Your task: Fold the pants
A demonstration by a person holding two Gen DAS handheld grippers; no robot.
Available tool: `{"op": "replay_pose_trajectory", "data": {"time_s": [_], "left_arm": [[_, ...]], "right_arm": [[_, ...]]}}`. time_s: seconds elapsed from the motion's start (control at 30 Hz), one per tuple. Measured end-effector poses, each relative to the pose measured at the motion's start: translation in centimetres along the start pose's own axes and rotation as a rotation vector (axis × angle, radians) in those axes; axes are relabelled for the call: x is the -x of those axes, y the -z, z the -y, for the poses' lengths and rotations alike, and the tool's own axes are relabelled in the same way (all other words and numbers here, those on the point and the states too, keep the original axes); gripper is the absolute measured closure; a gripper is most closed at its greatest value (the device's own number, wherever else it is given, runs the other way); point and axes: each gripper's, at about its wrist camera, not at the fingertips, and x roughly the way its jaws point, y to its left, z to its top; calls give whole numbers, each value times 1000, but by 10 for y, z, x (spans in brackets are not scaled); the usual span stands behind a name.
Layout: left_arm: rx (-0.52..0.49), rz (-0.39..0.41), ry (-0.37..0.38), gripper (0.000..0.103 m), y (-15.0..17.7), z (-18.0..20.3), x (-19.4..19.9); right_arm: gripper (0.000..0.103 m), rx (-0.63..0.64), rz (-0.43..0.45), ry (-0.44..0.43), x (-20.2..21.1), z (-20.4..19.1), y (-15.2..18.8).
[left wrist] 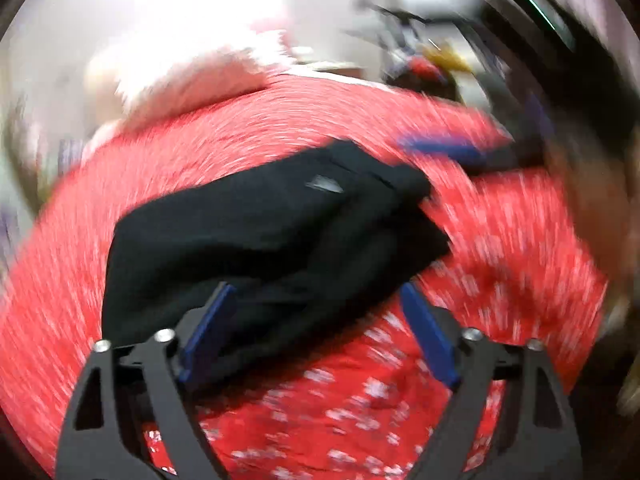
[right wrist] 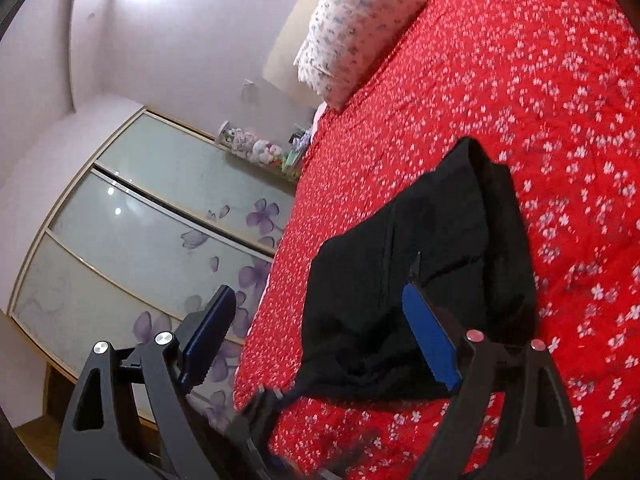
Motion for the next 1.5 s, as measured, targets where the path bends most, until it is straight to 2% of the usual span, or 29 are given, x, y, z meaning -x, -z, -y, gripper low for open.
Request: {"op": "replay_pose_trajectory", "data": {"time_s": [0.07, 0.13, 0.23, 0.27, 0.33, 0.4, 0.47, 0.53, 0.63, 0.7, 0.8, 0.9, 1.0, 1.13, 1.2, 1.27, 1.5], "left_arm": [[154, 20, 17, 14, -10, -35, 1], [248, 36, 5, 13, -17, -59, -1], [312, 3, -20, 10, -19, -79, -17], [319, -21, -21, 9, -19, -81, -24], [326, -105, -26, 9, -13, -84, -41], [295, -162, -12, 9, -2, -80, -51], [194, -148, -25, 10, 11, -67, -44], [159, -149, -14, 10, 21, -61, -37], [187, -150, 17, 11, 25, -65, -29], [222, -139, 22, 11, 24, -68, -25], [305, -87, 43, 9, 20, -81, -15], [359, -38, 1, 4, 18, -90, -11], [375, -61, -55, 4, 19, -93, -21], [295, -74, -150, 2, 16, -78, -25], [257, -82, -183, 2, 19, -73, -28], [238, -82, -198, 2, 22, -70, -29], [231, -93, -206, 2, 25, -68, -29]], "right_arm": [[16, 34, -22, 31, -7, -5, 2], [16, 76, -39, 47, -12, -13, 5], [15, 128, -71, 73, -19, -21, 10], [15, 139, -77, 114, -22, -20, 12], [15, 136, -96, 228, -30, -12, 12], [17, 72, -128, 275, -39, 6, 12], [19, 14, -123, 267, -40, 17, 10], [21, -25, -109, 257, -38, 23, 8], [22, -50, -101, 252, -35, 27, 9], [21, -23, -102, 261, -34, 20, 12], [18, 45, -83, 230, -27, 3, 13], [16, 108, -62, 181, -24, -10, 12], [14, 149, -77, 172, -31, -18, 13], [13, 159, -109, 214, -43, -16, 14], [9, 120, -139, 264, -53, -5, 14], [9, 90, -161, 285, -58, 4, 16], [9, 111, -157, 307, -58, 1, 23]]}}
